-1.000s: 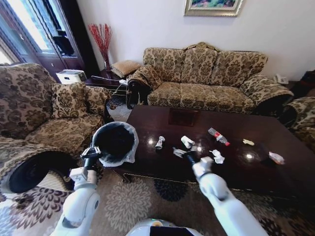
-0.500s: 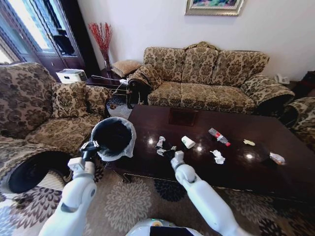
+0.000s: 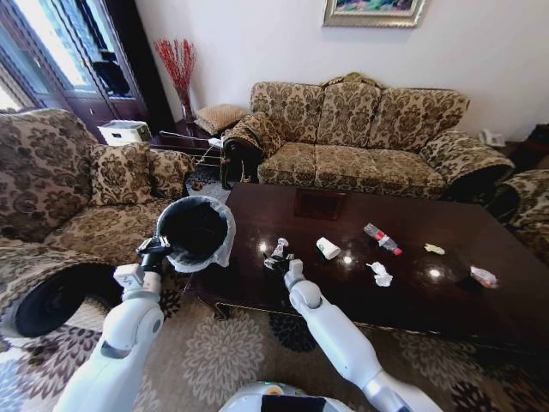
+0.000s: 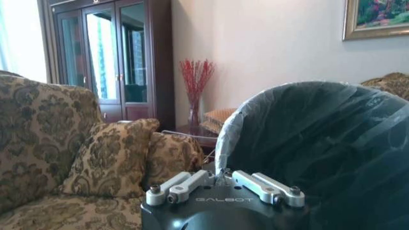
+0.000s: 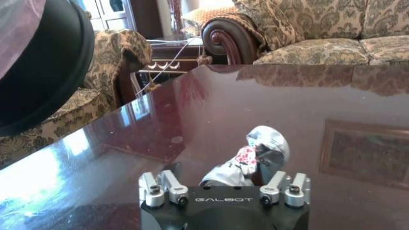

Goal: Move to the front of the table and place the trash on the table into the trash bin.

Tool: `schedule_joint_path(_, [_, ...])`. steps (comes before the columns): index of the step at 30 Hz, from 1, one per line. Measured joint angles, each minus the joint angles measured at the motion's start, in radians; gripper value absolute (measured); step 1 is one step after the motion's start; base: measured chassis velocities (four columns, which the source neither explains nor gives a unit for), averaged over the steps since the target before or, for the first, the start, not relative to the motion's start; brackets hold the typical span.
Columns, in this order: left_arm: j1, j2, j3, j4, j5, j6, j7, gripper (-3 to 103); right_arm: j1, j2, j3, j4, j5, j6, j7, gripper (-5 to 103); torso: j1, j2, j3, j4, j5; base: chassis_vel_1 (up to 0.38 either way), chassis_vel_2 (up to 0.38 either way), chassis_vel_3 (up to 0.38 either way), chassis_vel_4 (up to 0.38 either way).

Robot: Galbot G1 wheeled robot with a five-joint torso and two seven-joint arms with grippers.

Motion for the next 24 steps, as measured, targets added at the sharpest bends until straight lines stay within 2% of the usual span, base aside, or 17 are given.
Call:
schedule_joint_path(1, [0.002, 0.0, -0.001, -0.003, 0.0, 0.001, 0.0, 2, 0.002, 0.002, -0.002, -0.004, 0.0, 0.0, 0.0, 73, 0.0, 0.0, 0.0, 0.0, 0.0, 0.0, 0.0, 0.0, 0.0])
schedule_joint_path(5, [0.01, -0.004, -0.002, -0.012, -0.001, 0.001, 0.0, 2, 0.003, 0.006, -0.01, -0.016, -0.004, 0.001, 0.0, 73, 0.0, 0.0, 0.0, 0.0, 0.0001, 0.0, 0.0, 0.0, 0.0])
schedule_joint_path(6, [0.013, -0.008, -0.002, -0.015, 0.0, 0.001, 0.0, 2, 0.002, 0.007, -0.012, -0.016, -0.006, 0.002, 0.001, 56, 0.0, 0.0, 0.0, 0.0, 0.0, 0.0, 0.0, 0.0, 0.0])
schedule_joint_path(8, [0.017, -0.011, -0.002, -0.02, 0.001, 0.002, 0.0, 2, 0.0, 0.007, -0.013, -0.016, -0.007, 0.003, 0.003, 56, 0.0, 0.0, 0.0, 0.0, 0.0001, 0.0, 0.0, 0.0, 0.0])
schedule_joint_path(9, [0.019, -0.013, -0.002, -0.023, 0.002, 0.002, 0.0, 2, 0.0, 0.007, -0.013, -0.015, -0.007, 0.003, 0.005, 47, 0.0, 0.0, 0.0, 0.0, 0.0001, 0.0, 0.0, 0.0, 0.0])
schedule_joint_path(16, [0.028, -0.018, -0.002, -0.035, 0.005, 0.002, 0.002, 2, -0.001, -0.013, -0.011, 0.003, -0.007, 0.004, 0.02, 46, 0.0, 0.0, 0.0, 0.0, 0.0002, 0.0, 0.0, 0.0, 0.0])
schedule_joint_path(21, [0.03, -0.018, 0.003, -0.037, 0.005, 0.01, 0.002, 2, 0.0, -0.053, 0.027, 0.102, -0.005, 0.014, 0.04, 46, 0.0, 0.0, 0.0, 0.0, 0.0003, 0.0, 0.0, 0.0, 0.0])
schedule_joint_path(24, [0.024, -0.02, 0.019, -0.024, 0.004, 0.019, 0.006, 2, 0.03, -0.138, 0.031, 0.265, 0.012, 0.013, 0.057, 46, 0.0, 0.0, 0.0, -0.0002, 0.0003, 0.0, 0.0, 0.0, 0.0])
